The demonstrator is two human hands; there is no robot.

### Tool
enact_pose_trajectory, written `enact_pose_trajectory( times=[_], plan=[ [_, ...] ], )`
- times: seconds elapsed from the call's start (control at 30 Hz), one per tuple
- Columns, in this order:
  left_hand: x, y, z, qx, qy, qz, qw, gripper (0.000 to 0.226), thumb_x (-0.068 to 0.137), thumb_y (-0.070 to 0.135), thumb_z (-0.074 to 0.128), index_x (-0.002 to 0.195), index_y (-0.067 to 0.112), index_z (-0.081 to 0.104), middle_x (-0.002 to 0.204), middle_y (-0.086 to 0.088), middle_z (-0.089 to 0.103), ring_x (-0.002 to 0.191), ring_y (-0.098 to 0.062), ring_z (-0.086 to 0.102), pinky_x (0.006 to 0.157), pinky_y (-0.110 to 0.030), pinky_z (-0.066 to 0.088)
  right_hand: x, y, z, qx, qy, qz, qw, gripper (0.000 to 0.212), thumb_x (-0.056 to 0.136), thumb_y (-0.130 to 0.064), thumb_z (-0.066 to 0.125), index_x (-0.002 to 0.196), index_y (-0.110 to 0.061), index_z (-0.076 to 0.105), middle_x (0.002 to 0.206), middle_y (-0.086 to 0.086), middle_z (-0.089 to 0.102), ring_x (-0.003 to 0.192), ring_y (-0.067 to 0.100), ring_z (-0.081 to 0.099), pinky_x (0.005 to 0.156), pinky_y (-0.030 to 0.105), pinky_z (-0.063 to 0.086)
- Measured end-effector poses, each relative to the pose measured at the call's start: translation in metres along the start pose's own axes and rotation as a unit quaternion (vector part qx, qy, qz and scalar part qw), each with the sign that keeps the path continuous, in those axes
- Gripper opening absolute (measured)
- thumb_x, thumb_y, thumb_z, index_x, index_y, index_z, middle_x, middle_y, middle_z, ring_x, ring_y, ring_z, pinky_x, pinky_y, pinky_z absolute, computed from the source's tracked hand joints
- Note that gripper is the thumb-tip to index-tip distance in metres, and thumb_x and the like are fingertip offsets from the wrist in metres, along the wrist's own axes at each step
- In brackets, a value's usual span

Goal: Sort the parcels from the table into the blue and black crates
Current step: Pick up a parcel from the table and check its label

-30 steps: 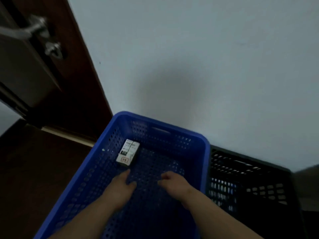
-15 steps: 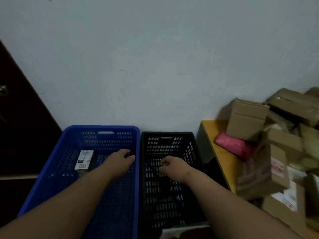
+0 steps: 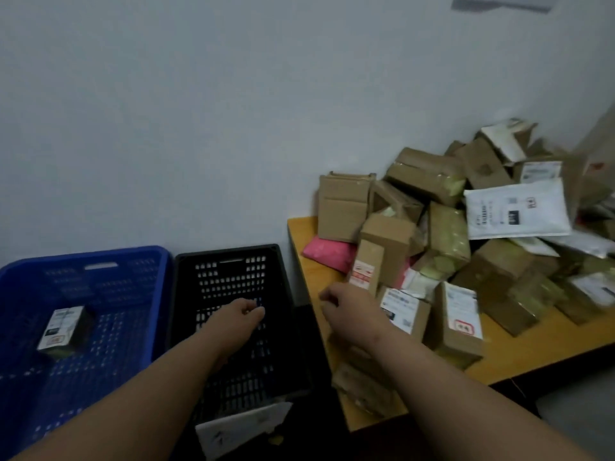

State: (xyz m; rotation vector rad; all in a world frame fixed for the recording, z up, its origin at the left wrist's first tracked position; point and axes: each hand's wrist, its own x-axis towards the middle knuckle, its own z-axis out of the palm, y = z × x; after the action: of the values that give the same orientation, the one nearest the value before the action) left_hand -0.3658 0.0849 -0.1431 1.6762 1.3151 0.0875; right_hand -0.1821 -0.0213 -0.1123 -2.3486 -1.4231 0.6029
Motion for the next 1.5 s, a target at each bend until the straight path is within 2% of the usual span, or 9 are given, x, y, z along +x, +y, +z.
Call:
enact_pose_trajectory(
  times=[0.13,0.27,0.5,0.7,0.93,1.1,1.2,1.3,1.5],
  plan=[
    [-0.001,0.046,0.071,-0.055,-0.042,0.013,0.998,0.049,0.099,0.042,0.051,0.143,0.021,0.046,0.141,-0.002,0.052,0.121,-0.019,0.051,0.088,-0.027,0.042,-0.01,0.053,-0.042,0.05,0.158,0.03,0.986,0.012,0.09,-0.023,0.056,0.078,-0.022,0.055,0.088,0.0,0.064,0.084,0.023,0.06,0.07,0.034,0.048],
    [-0.002,0.07,0.106,-0.093,-0.085,0.009,0.992,0.058,0.098,0.039,0.053,0.15,0.034,0.03,0.151,0.004,0.042,0.132,-0.02,0.045,0.108,-0.039,0.039,0.0,0.085,-0.052,0.145,0.191,0.098,0.966,0.024,0.083,-0.04,0.066,0.091,-0.026,0.048,0.094,-0.005,0.054,0.083,0.015,0.057,0.071,0.041,0.054],
    [0.004,0.104,0.12,-0.097,-0.122,0.048,0.987,0.051,0.101,0.017,0.043,0.147,0.039,0.038,0.147,-0.002,0.045,0.128,-0.018,0.044,0.097,-0.031,0.036,0.033,0.078,-0.025,0.333,0.082,0.203,0.917,0.128,0.046,-0.068,0.079,0.148,-0.017,0.02,0.136,0.006,0.046,0.122,0.031,0.051,0.095,0.05,0.051],
    [0.005,0.084,0.106,-0.133,-0.116,0.029,0.984,0.035,0.097,0.024,0.052,0.124,0.045,0.059,0.131,0.004,0.056,0.109,-0.017,0.055,0.086,-0.034,0.052,0.04,0.083,-0.022,0.33,0.081,0.237,0.91,0.072,0.083,-0.024,0.071,0.137,-0.008,0.027,0.097,0.0,0.048,0.097,0.024,0.055,0.088,0.045,0.055],
    [-0.001,0.042,0.056,-0.21,0.13,-0.03,0.969,0.048,0.095,0.031,0.058,0.141,0.023,0.046,0.131,-0.005,0.054,0.101,-0.016,0.057,0.069,-0.03,0.052,0.024,0.079,-0.036,0.544,-0.008,0.22,0.81,0.04,0.086,-0.013,0.063,0.125,-0.006,0.054,0.119,0.018,0.064,0.096,0.026,0.063,0.064,0.033,0.054],
    [-0.019,0.022,0.029,-0.234,0.166,-0.074,0.955,0.07,0.079,0.069,0.057,0.138,0.032,0.047,0.144,-0.001,0.043,0.128,-0.025,0.044,0.103,-0.045,0.042,0.01,0.033,-0.032,0.561,-0.019,0.058,0.825,0.044,0.086,-0.003,0.066,0.124,-0.021,0.053,0.112,0.002,0.067,0.095,0.018,0.066,0.063,0.027,0.054],
    [-0.041,0.035,0.015,-0.431,0.071,-0.045,0.898,0.047,0.086,0.071,0.045,0.111,0.034,0.058,0.123,0.005,0.06,0.113,-0.02,0.055,0.103,-0.044,0.043,-0.001,-0.001,-0.008,0.35,0.054,-0.173,0.919,0.056,0.079,-0.006,0.074,0.118,-0.036,0.047,0.109,-0.014,0.06,0.101,0.005,0.06,0.082,0.02,0.051],
    [-0.051,0.024,-0.009,-0.585,-0.016,-0.018,0.811,0.073,0.074,0.08,0.043,0.118,0.027,0.066,0.117,-0.008,0.07,0.112,-0.03,0.063,0.099,-0.051,0.047,-0.01,-0.022,0.023,0.106,0.117,-0.358,0.92,0.061,0.077,-0.009,0.07,0.127,-0.031,0.043,0.121,-0.004,0.052,0.111,0.014,0.045,0.095,0.025,0.041],
    [-0.066,-0.029,-0.056,-0.645,-0.036,-0.007,0.763,0.051,0.084,0.027,0.061,0.133,0.016,0.055,0.124,-0.018,0.066,0.117,-0.038,0.06,0.091,-0.049,0.051,-0.016,-0.048,0.051,-0.002,0.102,-0.392,0.914,0.056,0.076,-0.03,0.061,0.128,-0.032,0.042,0.14,0.002,0.033,0.13,0.027,0.032,0.105,0.038,0.037]
  ],
)
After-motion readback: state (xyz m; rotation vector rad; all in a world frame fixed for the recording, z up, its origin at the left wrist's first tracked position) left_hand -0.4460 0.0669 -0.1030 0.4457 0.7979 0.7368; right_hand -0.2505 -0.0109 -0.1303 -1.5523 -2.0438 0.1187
